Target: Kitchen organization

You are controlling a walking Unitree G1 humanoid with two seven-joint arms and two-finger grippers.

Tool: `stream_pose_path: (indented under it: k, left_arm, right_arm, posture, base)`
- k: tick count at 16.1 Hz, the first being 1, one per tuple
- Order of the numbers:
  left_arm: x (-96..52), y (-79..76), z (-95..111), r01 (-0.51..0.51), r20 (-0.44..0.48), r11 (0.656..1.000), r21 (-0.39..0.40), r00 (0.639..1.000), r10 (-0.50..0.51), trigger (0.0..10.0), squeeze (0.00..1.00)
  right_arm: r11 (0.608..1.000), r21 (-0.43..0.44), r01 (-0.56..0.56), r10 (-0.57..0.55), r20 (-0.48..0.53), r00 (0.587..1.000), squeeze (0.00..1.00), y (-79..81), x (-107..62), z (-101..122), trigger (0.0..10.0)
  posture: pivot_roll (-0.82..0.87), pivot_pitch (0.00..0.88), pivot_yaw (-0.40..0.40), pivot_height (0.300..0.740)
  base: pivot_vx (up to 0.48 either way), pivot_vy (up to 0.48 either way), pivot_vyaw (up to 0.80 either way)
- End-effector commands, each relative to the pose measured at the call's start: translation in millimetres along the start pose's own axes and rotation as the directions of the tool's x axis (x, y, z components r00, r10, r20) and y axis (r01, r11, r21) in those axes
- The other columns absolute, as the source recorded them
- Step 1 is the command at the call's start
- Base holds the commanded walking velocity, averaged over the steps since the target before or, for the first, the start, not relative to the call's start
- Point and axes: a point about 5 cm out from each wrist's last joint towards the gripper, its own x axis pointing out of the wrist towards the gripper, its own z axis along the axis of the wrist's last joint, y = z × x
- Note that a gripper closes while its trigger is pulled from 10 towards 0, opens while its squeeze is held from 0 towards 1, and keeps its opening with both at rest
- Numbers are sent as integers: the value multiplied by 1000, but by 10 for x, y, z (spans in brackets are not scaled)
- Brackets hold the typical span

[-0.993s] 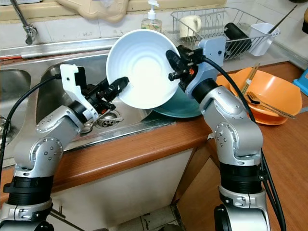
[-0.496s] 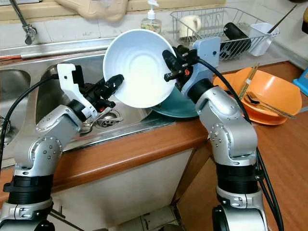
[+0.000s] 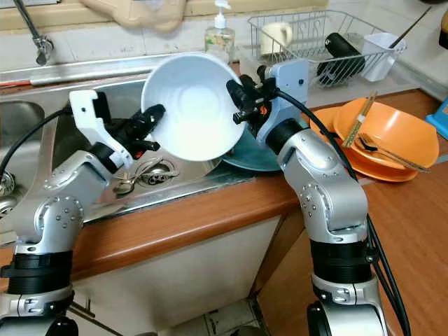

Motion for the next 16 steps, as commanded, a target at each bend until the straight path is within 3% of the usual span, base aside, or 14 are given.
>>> stream_pose_path:
  k: [1,5,7,8,9,10,11,13,16]
  left_arm:
    - [-4,60,148,-20,55,1000,-5,998,20,0,0]
    - [-15,169,442,-61,189,996,-69,979,73,0,0]
    - [-18,307,476,-149,195,989,-12,969,149,0,0]
    - [-15,420,460,-229,174,970,78,961,213,0,0]
    - [-3,495,435,-280,153,946,164,954,256,0,0]
    - [25,595,378,-337,114,900,276,942,317,0,0]
    - [71,677,304,-357,76,857,372,932,355,0,0]
    - [144,751,168,-338,11,801,495,924,383,0,0]
    - [249,811,-119,-267,-102,750,605,908,405,0,0]
  right_arm:
    - [1000,-15,14,-14,31,999,1000,-38,-34,91,10000]
    - [997,-33,-70,71,25,997,1000,66,-39,111,10000]
    - [988,-70,-136,134,-42,990,1000,143,-52,54,10000]
    - [975,-115,-193,178,-125,976,455,206,-78,-27,10000]
    - [968,-127,-216,191,-181,965,75,231,-97,-90,10000]
    - [964,-127,-232,201,-221,955,0,250,-119,-140,10000]
    - [958,-121,-259,223,-248,943,0,282,-143,-163,10000]
    - [945,-130,-299,250,-303,920,0,324,-181,-192,10000]
    - [922,-132,-363,292,-375,880,0,395,-253,-251,10000]
  posture:
    - [-137,0,29,740]
    - [-131,0,27,740]
    - [-131,0,26,740]
    - [-133,0,27,740]
    - [-135,0,27,740]
    - [-136,0,28,740]
    - [-138,0,29,740]
    - [-143,0,34,740]
    - [-148,0,38,740]
  base:
    - [0,0,0]
    - [0,0,0]
    - [0,0,0]
    - [0,0,0]
    - [0,0,0]
    - [0,0,0]
    - [0,0,0]
    - [0,0,0]
    - [0,0,0]
